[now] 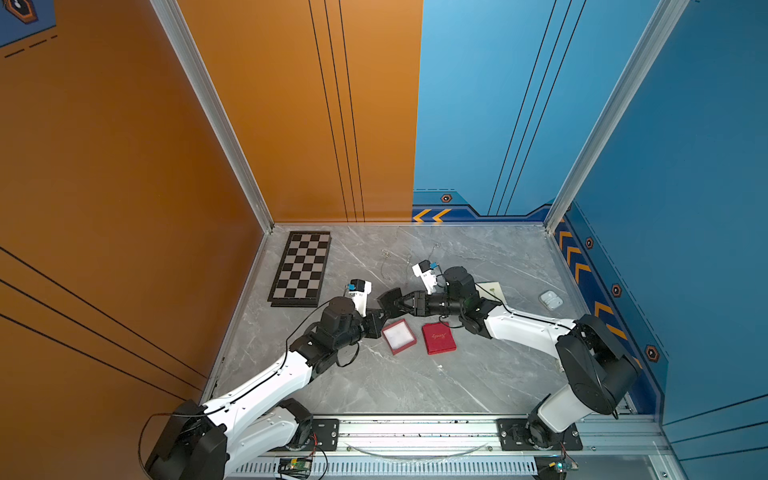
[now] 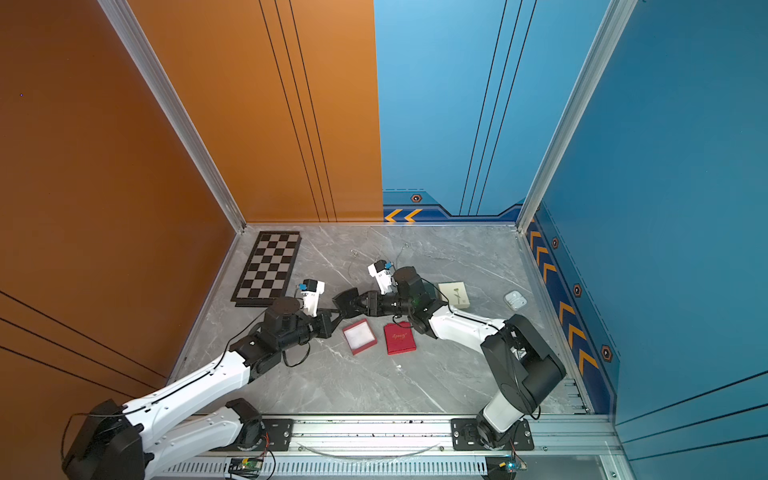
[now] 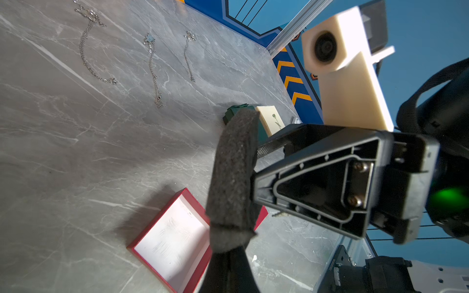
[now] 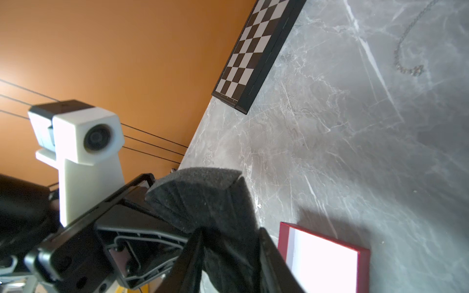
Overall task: Take the necklace out of the lift-off lid jewelry box
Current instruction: Place the inner lining in the jewelry box.
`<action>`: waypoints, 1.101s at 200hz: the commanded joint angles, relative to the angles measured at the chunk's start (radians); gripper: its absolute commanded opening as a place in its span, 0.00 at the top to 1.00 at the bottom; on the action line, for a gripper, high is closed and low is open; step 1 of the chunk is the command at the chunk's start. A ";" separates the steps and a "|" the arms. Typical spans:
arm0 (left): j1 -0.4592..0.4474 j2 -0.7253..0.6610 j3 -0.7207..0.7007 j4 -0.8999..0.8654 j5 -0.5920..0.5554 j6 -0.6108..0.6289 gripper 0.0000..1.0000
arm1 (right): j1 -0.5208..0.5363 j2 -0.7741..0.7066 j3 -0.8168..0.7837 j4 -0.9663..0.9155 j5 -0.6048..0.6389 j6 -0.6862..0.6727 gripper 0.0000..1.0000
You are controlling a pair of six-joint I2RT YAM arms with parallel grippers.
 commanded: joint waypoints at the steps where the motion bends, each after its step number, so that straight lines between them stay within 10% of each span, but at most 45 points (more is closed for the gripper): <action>1: -0.004 0.017 0.005 0.024 0.008 -0.002 1.00 | 0.006 -0.041 -0.014 0.029 -0.025 -0.010 0.77; 27: -0.005 0.039 0.011 0.024 -0.013 -0.002 0.95 | 0.007 -0.066 -0.020 -0.014 -0.016 -0.028 0.90; 59: -0.002 0.027 0.032 -0.038 -0.023 0.028 0.70 | 0.008 -0.094 0.002 -0.163 0.028 -0.075 0.93; 153: 0.008 -0.122 0.063 -0.306 -0.186 0.088 0.54 | 0.022 -0.052 0.070 -0.447 0.110 -0.174 0.95; 170: 0.003 -0.112 0.067 -0.331 -0.217 0.090 0.38 | 0.032 -0.031 0.091 -0.487 0.124 -0.178 0.96; 220: -0.029 -0.065 0.072 -0.333 -0.228 0.094 0.43 | 0.075 0.017 0.107 -0.506 0.150 -0.139 0.96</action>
